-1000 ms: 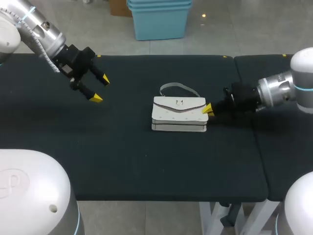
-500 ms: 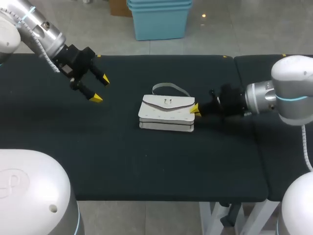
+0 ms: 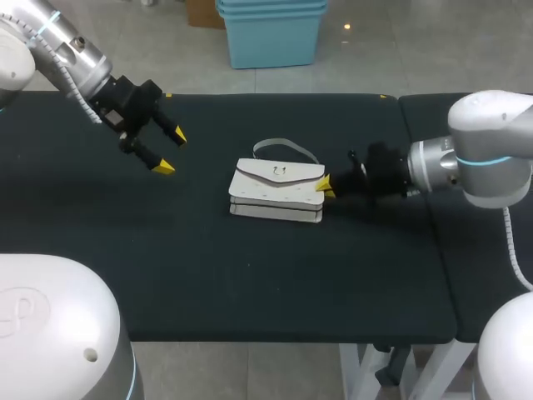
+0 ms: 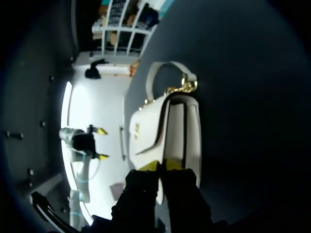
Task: Pick up the bag, open it, inspect its contents, close it, and place it on the opposite side
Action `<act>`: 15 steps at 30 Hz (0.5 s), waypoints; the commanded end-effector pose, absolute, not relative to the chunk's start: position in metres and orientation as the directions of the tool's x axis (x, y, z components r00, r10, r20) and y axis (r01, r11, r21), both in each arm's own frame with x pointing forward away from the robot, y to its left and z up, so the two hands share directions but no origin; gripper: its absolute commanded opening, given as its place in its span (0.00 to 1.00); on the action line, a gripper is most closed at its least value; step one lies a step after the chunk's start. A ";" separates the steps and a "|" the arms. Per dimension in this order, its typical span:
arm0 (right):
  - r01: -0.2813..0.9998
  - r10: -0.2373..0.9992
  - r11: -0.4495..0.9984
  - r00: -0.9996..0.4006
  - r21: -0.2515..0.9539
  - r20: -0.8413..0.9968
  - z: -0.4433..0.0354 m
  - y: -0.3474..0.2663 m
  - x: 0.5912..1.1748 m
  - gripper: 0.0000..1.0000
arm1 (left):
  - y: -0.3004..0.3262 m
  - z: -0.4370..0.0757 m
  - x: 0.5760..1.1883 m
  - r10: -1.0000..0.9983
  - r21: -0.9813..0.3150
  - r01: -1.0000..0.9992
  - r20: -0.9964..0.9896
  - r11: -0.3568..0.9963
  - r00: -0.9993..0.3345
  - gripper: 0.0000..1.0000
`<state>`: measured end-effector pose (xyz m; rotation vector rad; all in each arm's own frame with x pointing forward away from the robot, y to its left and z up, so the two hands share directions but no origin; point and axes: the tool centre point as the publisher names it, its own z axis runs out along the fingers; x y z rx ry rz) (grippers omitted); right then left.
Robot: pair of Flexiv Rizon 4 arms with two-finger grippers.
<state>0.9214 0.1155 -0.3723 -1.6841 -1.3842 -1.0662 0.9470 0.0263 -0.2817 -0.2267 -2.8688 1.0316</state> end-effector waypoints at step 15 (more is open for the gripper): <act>0.990 0.652 -0.008 -0.099 0.138 0.752 -0.314 0.061 0.920 1.00 | 0.026 -0.282 0.947 0.168 -0.639 0.111 0.029 0.761 -0.985 1.00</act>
